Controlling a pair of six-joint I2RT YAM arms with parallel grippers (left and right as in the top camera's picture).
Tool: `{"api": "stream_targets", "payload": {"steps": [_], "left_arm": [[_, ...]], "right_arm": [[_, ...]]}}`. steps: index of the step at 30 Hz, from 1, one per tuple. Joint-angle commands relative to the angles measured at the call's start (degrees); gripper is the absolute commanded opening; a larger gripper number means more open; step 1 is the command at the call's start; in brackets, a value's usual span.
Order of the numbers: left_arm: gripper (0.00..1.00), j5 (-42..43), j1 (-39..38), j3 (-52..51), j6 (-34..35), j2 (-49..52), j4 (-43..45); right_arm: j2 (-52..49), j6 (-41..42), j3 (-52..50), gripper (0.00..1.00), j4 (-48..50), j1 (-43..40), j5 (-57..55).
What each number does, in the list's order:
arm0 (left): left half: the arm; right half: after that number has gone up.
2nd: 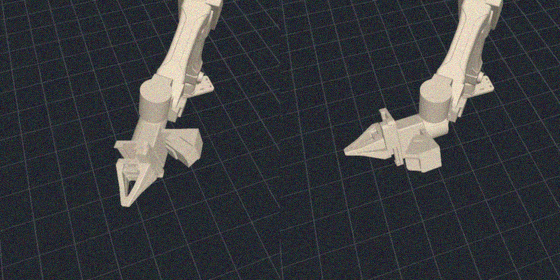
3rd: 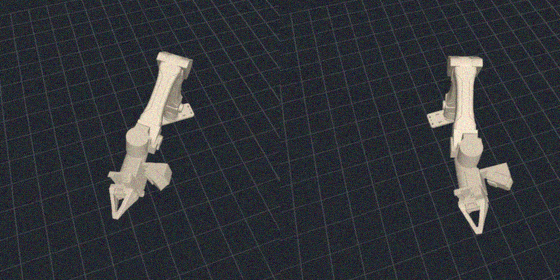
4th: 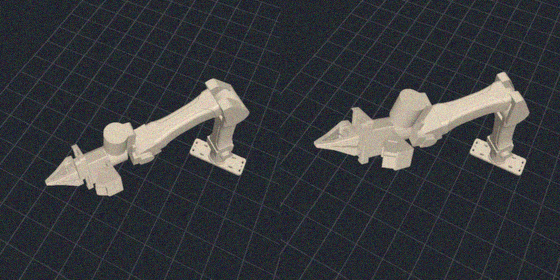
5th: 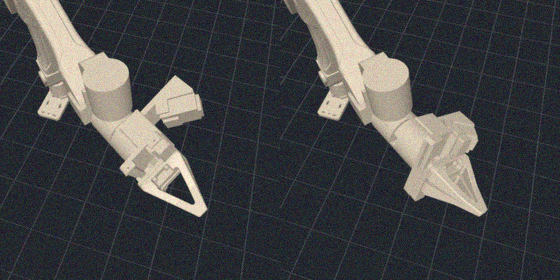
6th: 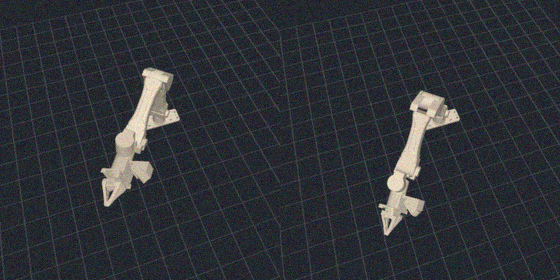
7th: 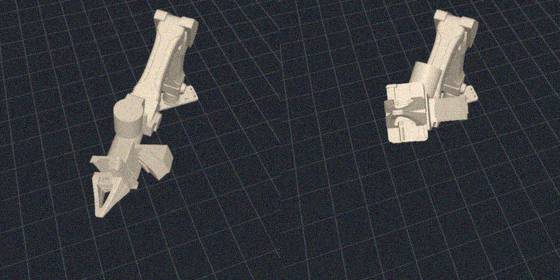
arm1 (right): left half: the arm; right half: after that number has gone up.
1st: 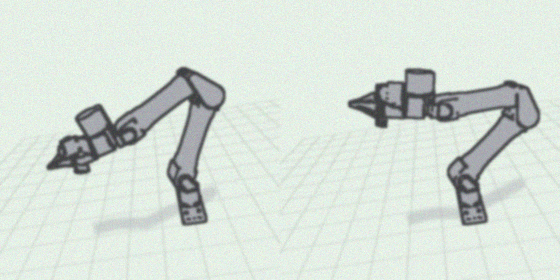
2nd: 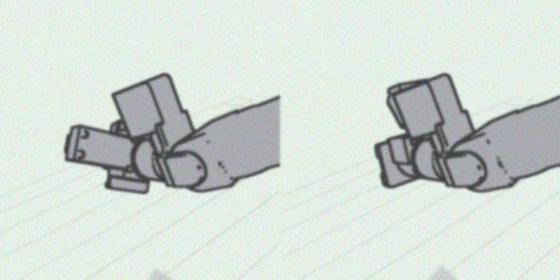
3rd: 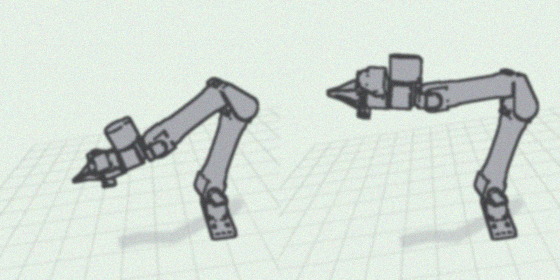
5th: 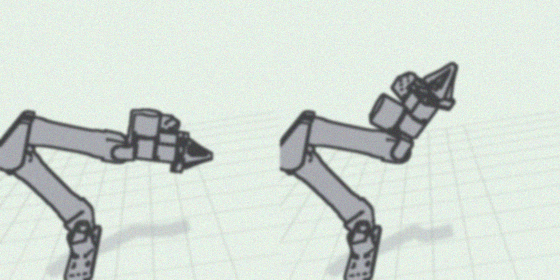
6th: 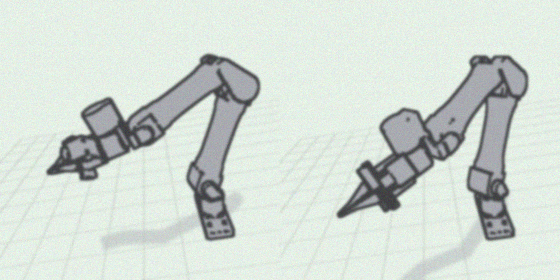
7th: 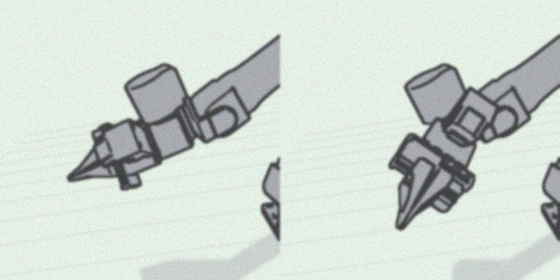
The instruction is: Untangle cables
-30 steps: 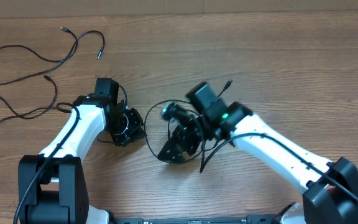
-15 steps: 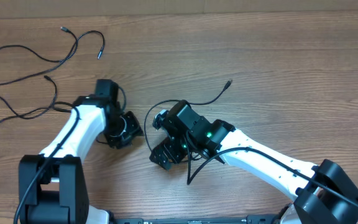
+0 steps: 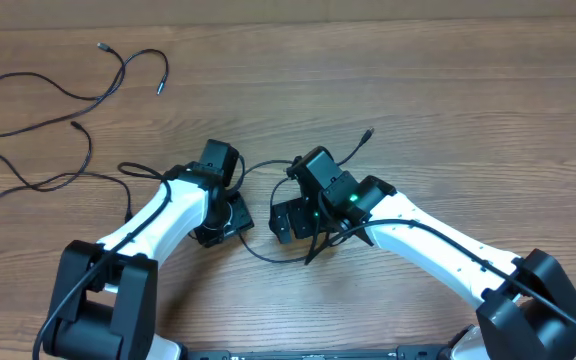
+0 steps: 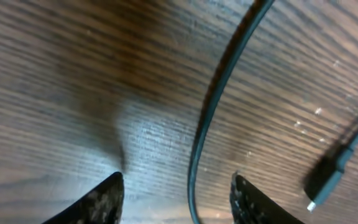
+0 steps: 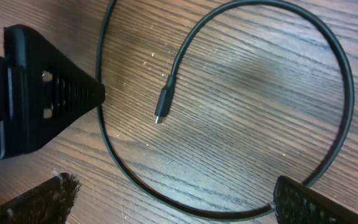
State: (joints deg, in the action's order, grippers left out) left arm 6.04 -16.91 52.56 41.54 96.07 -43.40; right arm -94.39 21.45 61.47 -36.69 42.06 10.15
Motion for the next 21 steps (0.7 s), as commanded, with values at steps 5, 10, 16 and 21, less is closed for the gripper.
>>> {"api": "stream_targets", "payload": {"steps": [5, 10, 16, 21], "left_arm": [[0.24, -2.03, -0.39, -0.42, 1.70, 7.02, 0.66], [0.04, -2.16, -0.39, -0.39, 0.94, 12.28, 0.76], [0.04, 3.39, 0.04, 0.70, -1.62, 12.87, 0.52], [0.04, 11.13, 2.51, 3.04, -1.86, 12.87, 0.66]], "right_arm": [[-0.13, 0.83, -0.24, 1.00, 0.00, -0.15, 0.44], [-0.13, 0.81, -0.24, 1.00, -0.20, -0.15, 0.66], [-0.13, -11.78, -0.24, 1.00, 0.20, -0.02, 14.56], [-0.13, -20.55, -0.28, 1.00, 1.22, 1.05, 19.28]]}}
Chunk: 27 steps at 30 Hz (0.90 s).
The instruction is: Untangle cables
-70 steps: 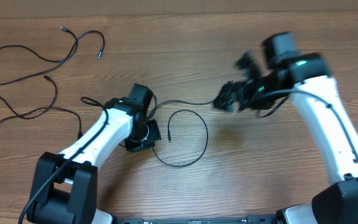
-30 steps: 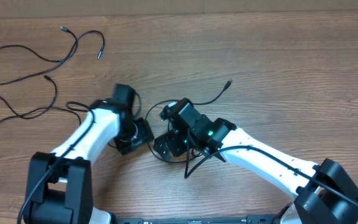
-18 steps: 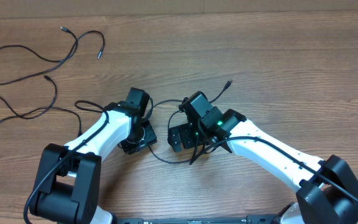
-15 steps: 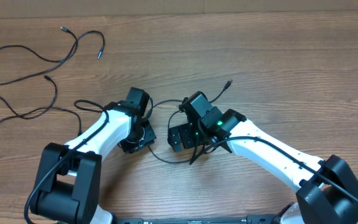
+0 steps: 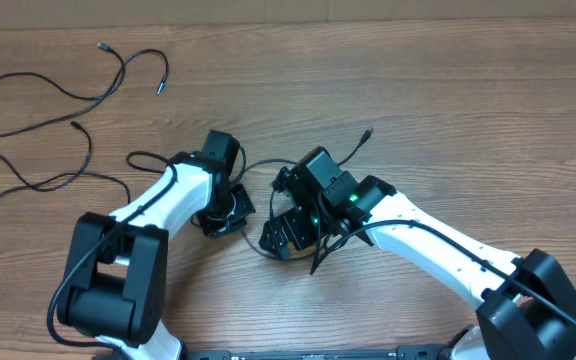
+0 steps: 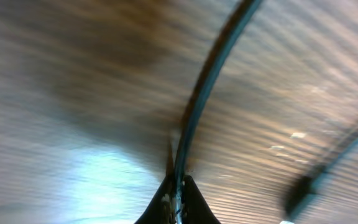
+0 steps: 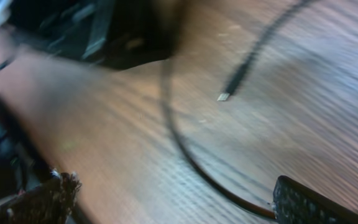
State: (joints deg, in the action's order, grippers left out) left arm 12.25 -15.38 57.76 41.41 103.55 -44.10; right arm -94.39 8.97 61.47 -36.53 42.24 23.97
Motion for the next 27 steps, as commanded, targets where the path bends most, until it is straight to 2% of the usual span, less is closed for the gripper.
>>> {"api": "stream_targets", "payload": {"steps": [1, 9, 14, 21, 25, 27], "left_arm": [[0.04, 4.96, 1.68, -2.03, -1.55, 5.40, 1.53], [0.04, 15.76, 8.52, -2.03, -4.20, 5.40, 1.64], [0.04, 14.10, 11.34, -2.03, -5.68, 5.40, 0.87], [0.04, 11.58, 11.41, -2.03, -5.86, 5.42, 0.70], [0.04, 14.21, 11.61, -2.03, -5.84, 5.42, 1.03], [0.04, 14.84, 11.61, -2.03, -5.81, 5.42, 0.92]], "right_arm": [[-0.13, -8.98, -0.35, 1.00, 1.95, 1.22, 5.42], [-0.74, -9.46, -0.35, 1.00, 8.33, 5.55, -2.14], [-4.46, -8.98, -0.35, 1.00, 9.05, 7.98, -6.40], [-8.79, -7.48, -0.35, 1.00, 11.21, 8.17, -7.61], [-8.83, -7.56, -0.35, 0.94, 9.90, 8.24, -13.40], [-8.90, -8.81, -0.35, 0.87, 10.03, 8.24, -13.92]]}}
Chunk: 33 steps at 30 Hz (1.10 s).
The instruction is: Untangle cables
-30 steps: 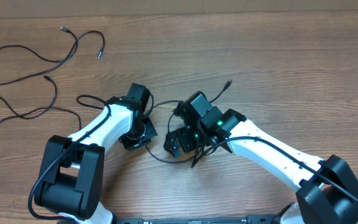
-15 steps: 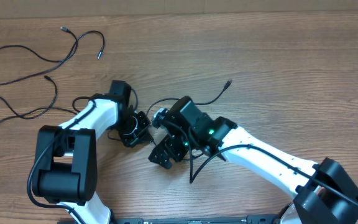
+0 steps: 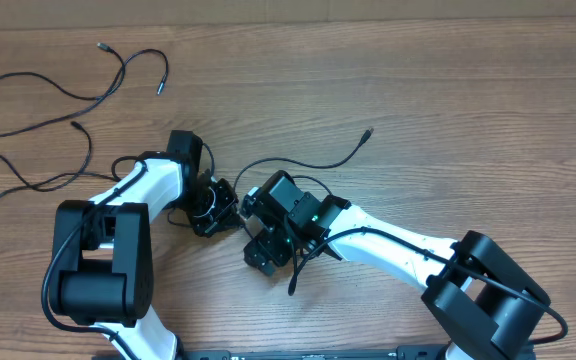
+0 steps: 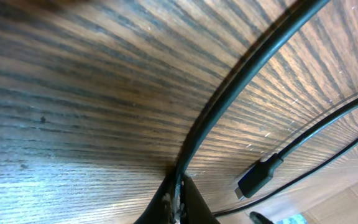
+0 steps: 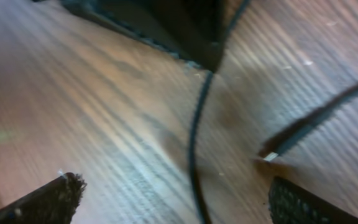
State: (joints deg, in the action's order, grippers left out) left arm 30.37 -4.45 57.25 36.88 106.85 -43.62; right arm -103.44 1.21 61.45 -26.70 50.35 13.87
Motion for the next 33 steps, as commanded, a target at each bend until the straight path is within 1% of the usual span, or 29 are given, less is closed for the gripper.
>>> {"api": "stream_targets", "payload": {"steps": [1, 8, 11, 13, 16, 22, 24, 25, 27, 31, 32, 33], "left_arm": [[0.04, -3.32, 0.68, -1.53, -1.31, 2.10, 0.35], [0.04, -3.34, 0.68, -1.53, -1.31, 2.12, -0.02], [0.04, -3.34, 0.68, -1.53, -1.31, 2.10, -0.02], [0.04, -3.37, 0.68, -1.53, -1.31, 2.12, -0.02], [0.04, -3.37, 0.70, -1.53, -1.31, 2.12, -0.02], [0.04, -3.50, 0.68, -1.53, -1.31, 2.12, -0.07], [0.04, -3.50, 0.68, -1.53, -1.31, 2.12, -0.04], [0.04, -3.50, 0.68, -1.53, -1.31, 2.10, -0.04], [0.04, -3.50, 0.68, -1.53, -1.33, 2.12, -0.07], [0.04, -3.50, 0.68, -1.53, -1.36, 2.12, -0.13], [0.05, -3.50, 0.68, -1.53, -1.38, 2.12, -0.13], [0.05, -3.50, 0.68, -1.53, -1.40, 2.12, -0.15]], "right_arm": [[0.15, -1.73, -0.33, 0.86, 0.31, 0.13, -3.85], [-0.98, -1.68, -0.33, 0.78, 0.37, 2.12, -4.92], [-1.29, -1.70, -0.33, 0.77, 0.37, 4.35, -9.81], [-1.44, -1.70, -0.33, 0.77, 0.28, 4.96, -11.19], [-2.43, -1.66, -0.33, 0.77, 0.20, 5.20, -11.30], [-5.31, -1.51, -0.33, 0.73, -0.07, 5.20, -11.28], [-5.46, -1.51, -0.31, 0.61, 0.11, 5.20, -11.28], [-5.46, -1.51, -0.31, 0.52, 0.28, 5.20, -11.28], [-5.64, -1.51, -0.31, 0.38, 0.31, 5.20, -11.28], [-6.64, -1.51, -0.31, 0.16, 0.28, 5.20, -11.30], [-6.64, -1.51, -0.31, 0.09, 0.31, 5.20, -11.30], [-6.64, -1.49, -0.22, 0.05, 0.31, 5.20, -11.32]]}}
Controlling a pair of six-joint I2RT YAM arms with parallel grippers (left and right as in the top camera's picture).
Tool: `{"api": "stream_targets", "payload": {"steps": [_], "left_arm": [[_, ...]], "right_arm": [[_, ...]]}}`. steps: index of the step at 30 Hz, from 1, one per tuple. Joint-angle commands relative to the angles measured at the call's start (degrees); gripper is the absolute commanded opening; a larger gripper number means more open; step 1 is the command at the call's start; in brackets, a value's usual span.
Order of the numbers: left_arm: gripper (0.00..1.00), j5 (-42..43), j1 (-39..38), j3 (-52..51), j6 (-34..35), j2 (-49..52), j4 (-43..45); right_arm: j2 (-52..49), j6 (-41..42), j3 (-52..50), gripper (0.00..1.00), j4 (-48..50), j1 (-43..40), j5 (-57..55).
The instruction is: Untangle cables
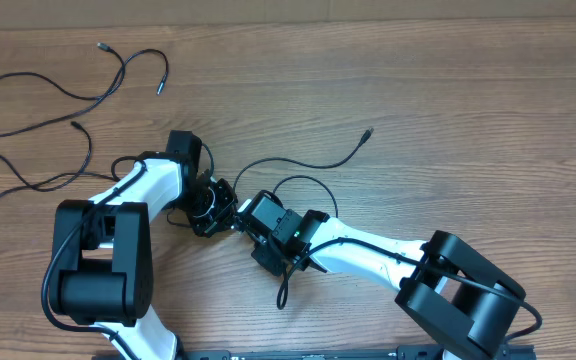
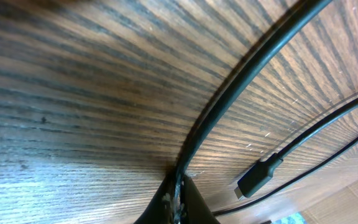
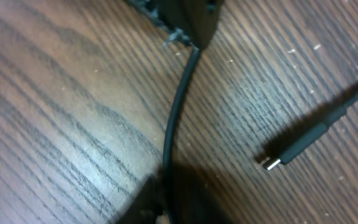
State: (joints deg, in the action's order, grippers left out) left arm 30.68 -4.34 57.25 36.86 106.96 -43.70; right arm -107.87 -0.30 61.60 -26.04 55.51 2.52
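A thin black cable [image 1: 318, 165] runs from a small plug [image 1: 368, 132] in a curve to the table's middle, where both grippers meet. My left gripper [image 1: 224, 212] is shut on the cable [image 2: 241, 87], which is pinched at the fingertips [image 2: 176, 200]. A loose plug end [image 2: 258, 176] lies just to its right. My right gripper [image 1: 249, 228] is shut on the same cable [image 3: 174, 124], a short way from the left fingers [image 3: 191, 18]. The plug [image 3: 300, 148] lies flat beside it.
Two more black cables lie at the far left: one looping near the back edge [image 1: 63, 92], one snaking below it [image 1: 43, 182]. The wooden table [image 1: 468, 90] stretches wide to the right. A cable loop [image 1: 298, 185] sits close behind the right wrist.
My right gripper was open, straddling the cable just below the left fingertips; now it is shut on that cable and sits a little closer to the left gripper. The left gripper is unchanged.
Both grippers were open at the table's middle, the left one straddling the cable. Then the left was shut on it. Later the left held it farther left, with the right open beside it. Now both pinch the same cable close together.
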Motion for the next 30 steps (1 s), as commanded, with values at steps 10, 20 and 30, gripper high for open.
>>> {"api": "stream_targets", "payload": {"steps": [10, 20, 30], "left_arm": [[0.20, 10.97, 0.57, -1.53, -12.52, 2.01, 0.87], [0.75, 1.84, 0.57, -1.53, -12.55, 2.01, -2.58], [0.41, -9.31, -1.18, -1.62, -10.91, 2.01, -2.54]], "right_arm": [[-1.95, 15.61, 3.74, 0.04, 3.69, -1.90, 19.61], [-1.86, 20.46, 3.74, 0.04, 6.67, -7.96, 30.62], [-1.25, 18.53, 3.80, 0.24, 0.98, -11.54, 25.53]]}}
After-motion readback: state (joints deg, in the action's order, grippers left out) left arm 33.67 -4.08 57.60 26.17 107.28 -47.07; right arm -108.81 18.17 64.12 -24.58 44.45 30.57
